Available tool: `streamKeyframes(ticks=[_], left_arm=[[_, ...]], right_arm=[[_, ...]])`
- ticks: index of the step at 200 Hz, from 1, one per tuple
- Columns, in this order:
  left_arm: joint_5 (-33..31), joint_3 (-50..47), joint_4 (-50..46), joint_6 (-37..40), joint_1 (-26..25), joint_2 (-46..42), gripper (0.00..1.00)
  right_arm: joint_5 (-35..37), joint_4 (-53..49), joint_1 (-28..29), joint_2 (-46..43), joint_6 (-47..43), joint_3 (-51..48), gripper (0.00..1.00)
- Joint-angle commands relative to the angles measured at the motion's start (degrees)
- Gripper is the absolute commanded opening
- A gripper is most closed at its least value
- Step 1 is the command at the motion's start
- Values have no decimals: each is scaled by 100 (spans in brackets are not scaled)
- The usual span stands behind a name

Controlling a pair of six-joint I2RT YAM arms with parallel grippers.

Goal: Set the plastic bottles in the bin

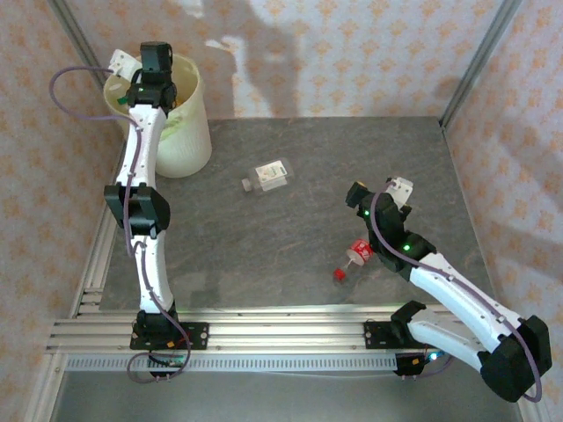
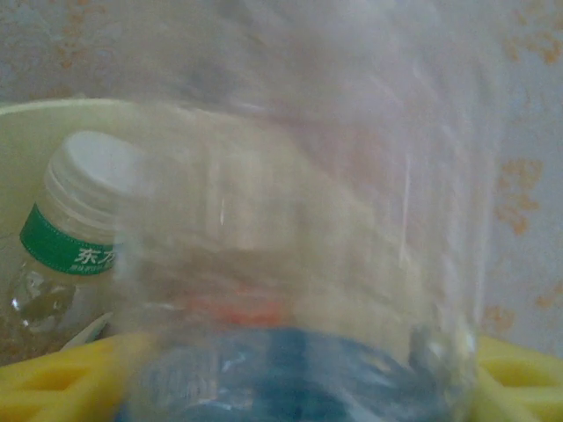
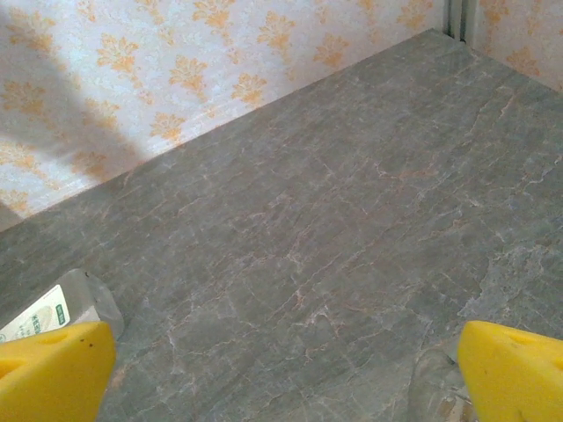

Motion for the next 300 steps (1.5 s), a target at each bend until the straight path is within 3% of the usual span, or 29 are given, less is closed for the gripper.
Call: streamKeyframes(ticks=[1,31,112,156,236,261,300], left_arm=[[-332,640,-167,-395,95,198,84],[106,692,-62,-350,126,119,92],[1495,448,-85,-82,91,-434,96],[2131,-125,222,120,21,-879,97],[2815,-286,262,555,-260,-1120,100],[2825,-318,83,713,-332,-1163,100],[3592,-1056,480,833,-403,-1584,100]], right_arm=[[294,-191,-35,-93,103,-81,99],[466,-803,-114,-138,768,-36,99],[-278,-2167,-640,-176,1830,-243,99],[-1829,-2011,-1279,-161,2041,-573,99],[-2538,-1553,-1533,529,2049,-662,99],[-2591,-1441,-1569,835,2065,-642,95],[-2905,-1029,-1834,1210,1968,-739,86]])
